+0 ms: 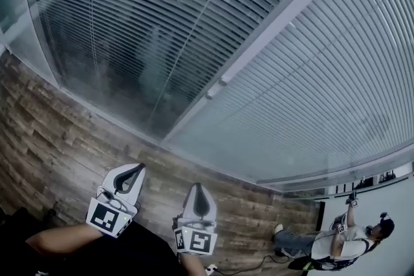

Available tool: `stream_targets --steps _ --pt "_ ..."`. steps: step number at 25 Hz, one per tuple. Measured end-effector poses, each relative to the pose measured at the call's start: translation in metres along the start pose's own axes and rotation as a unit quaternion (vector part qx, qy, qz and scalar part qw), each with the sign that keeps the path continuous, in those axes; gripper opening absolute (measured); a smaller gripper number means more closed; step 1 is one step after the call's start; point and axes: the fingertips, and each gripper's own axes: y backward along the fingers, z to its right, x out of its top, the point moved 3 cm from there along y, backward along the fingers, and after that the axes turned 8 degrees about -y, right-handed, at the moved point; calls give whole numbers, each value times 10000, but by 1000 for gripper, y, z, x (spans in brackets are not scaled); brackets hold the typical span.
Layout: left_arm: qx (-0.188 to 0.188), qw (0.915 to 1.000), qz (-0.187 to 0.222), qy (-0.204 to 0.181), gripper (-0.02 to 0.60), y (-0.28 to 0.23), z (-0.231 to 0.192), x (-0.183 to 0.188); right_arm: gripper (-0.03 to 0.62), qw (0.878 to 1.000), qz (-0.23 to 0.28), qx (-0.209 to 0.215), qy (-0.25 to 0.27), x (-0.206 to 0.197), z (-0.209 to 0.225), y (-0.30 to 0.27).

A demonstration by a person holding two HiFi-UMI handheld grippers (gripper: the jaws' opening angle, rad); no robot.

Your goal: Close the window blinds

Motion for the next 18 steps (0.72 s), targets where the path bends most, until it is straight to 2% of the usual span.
stream_targets --steps 3,7,12,15,18 --pt "-83 9999 119 88 2 -11 -16 4 3 10000 11 -12 11 5 -4 -25" --pt "-130 9998 32 155 2 -20 -45 1 12 9999 114 49 37 15 -18 -54" --pt "-1 10000 -47 74 1 -19 -85 -7 17 9999 87 0 52 15 -31 -78" --pt "-90 9999 36 -37 2 -20 -88 -5 17 9999 -4 0 119 12 -35 -87" --pt "-132 9998 -92 141 2 -26 -87 -12 16 9999 -20 -31 128 9 -32 -100"
